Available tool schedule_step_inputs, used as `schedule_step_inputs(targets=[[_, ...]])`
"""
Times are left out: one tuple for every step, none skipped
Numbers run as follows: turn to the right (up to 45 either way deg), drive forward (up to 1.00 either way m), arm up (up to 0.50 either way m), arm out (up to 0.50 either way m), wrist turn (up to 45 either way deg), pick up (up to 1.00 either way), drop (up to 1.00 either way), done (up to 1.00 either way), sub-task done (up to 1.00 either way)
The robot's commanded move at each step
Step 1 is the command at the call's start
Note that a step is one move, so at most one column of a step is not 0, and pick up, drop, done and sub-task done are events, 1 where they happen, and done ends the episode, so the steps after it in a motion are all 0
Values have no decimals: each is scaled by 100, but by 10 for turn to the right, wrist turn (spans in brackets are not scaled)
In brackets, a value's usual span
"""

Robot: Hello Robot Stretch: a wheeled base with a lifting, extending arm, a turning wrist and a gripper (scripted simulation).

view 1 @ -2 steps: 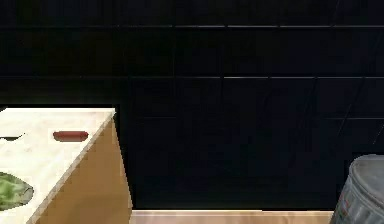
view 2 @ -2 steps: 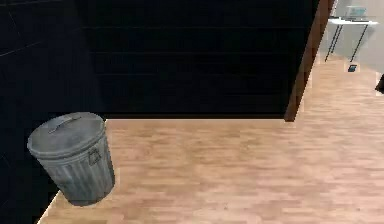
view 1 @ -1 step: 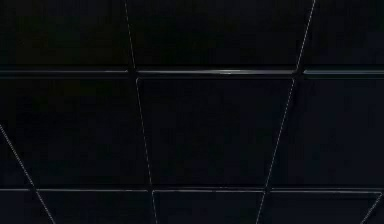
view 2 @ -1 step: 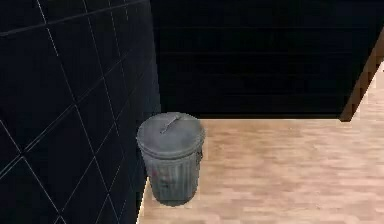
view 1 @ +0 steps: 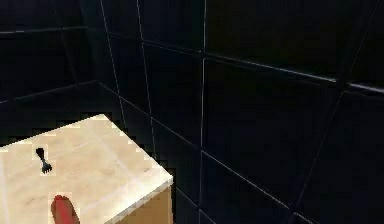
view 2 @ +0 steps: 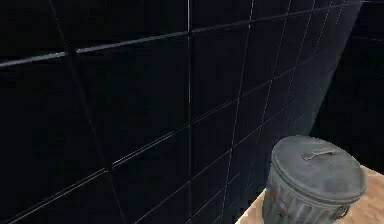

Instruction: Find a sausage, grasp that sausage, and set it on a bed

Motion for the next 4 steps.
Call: schedule_step_inputs(targets=[[-450, 0, 0, 0, 0, 0, 0, 0, 0], [-450, 0, 0, 0, 0, 0, 0, 0, 0], [-330, 0, 0, 0, 0, 0, 0, 0, 0], [0, 0, 50, 0, 0, 0, 0, 0, 0]])
